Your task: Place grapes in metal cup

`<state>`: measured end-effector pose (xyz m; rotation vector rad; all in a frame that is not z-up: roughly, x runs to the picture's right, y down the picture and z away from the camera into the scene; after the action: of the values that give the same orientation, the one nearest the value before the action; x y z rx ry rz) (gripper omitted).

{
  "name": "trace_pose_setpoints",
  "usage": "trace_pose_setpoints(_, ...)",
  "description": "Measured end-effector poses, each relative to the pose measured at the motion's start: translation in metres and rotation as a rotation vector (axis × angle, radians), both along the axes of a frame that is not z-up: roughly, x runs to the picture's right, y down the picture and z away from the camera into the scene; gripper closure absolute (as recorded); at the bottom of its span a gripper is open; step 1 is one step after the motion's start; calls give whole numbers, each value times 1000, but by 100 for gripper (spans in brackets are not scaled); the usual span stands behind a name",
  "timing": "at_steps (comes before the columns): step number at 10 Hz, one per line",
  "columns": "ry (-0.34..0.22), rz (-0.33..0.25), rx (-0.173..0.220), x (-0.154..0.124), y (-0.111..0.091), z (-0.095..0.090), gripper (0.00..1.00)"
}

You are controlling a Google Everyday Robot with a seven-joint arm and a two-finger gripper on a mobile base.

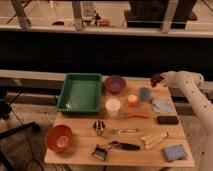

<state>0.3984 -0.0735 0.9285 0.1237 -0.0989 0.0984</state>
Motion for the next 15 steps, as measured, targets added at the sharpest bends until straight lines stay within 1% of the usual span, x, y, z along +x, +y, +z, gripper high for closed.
trace_pose_setpoints(5,-15,-18,60,-12,-12,-18,99)
trace_pose_setpoints(11,-15,-39,106,-21,-23,-39,99)
trace_pose_setpoints(13,-15,-45,127,-23,-27,-49,99)
trace_pose_setpoints(14,-18,-48,142,-26,-30,-55,99)
trace_pose_setpoints(15,-15,-53,164,-26,-35,-66,99)
